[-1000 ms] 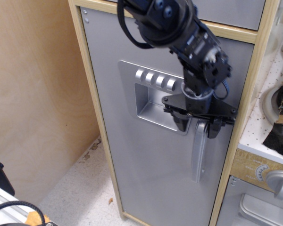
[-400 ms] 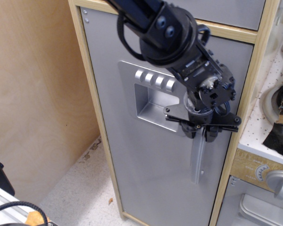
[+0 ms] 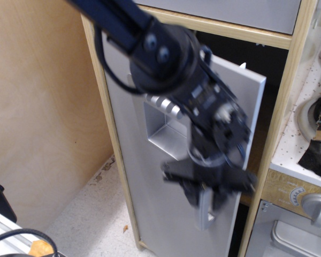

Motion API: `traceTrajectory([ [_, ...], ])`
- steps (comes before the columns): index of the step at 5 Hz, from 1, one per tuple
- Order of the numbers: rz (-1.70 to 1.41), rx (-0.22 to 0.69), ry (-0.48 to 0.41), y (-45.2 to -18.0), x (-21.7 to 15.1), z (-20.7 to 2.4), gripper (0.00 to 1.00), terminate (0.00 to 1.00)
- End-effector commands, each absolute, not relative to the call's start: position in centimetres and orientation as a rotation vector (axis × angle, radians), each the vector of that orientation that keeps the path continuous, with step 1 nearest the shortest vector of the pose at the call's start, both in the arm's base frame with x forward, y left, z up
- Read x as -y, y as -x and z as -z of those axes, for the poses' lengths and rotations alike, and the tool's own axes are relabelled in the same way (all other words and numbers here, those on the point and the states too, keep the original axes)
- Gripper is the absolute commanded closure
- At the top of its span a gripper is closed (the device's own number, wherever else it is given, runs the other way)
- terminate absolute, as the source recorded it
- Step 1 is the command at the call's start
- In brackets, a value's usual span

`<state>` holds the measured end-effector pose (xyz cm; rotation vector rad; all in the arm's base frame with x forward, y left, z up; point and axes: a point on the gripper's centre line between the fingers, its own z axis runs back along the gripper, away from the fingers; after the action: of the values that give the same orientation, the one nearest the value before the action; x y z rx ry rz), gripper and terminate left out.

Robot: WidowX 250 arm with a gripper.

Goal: Open fridge

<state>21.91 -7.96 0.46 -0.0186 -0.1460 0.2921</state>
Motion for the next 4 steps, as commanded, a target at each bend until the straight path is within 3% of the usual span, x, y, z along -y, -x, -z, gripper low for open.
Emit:
traceTrajectory([
  [1, -0.286, 0.093, 0.013, -17.9, 8.3, -2.3, 0.0, 0.0],
  [2, -0.182, 0.057, 0.075, -17.9, 10.2, -2.1, 0.0, 0.0],
  [4, -0.026, 0.154, 0.11, -21.6, 15.5, -3.1, 0.0, 0.0],
])
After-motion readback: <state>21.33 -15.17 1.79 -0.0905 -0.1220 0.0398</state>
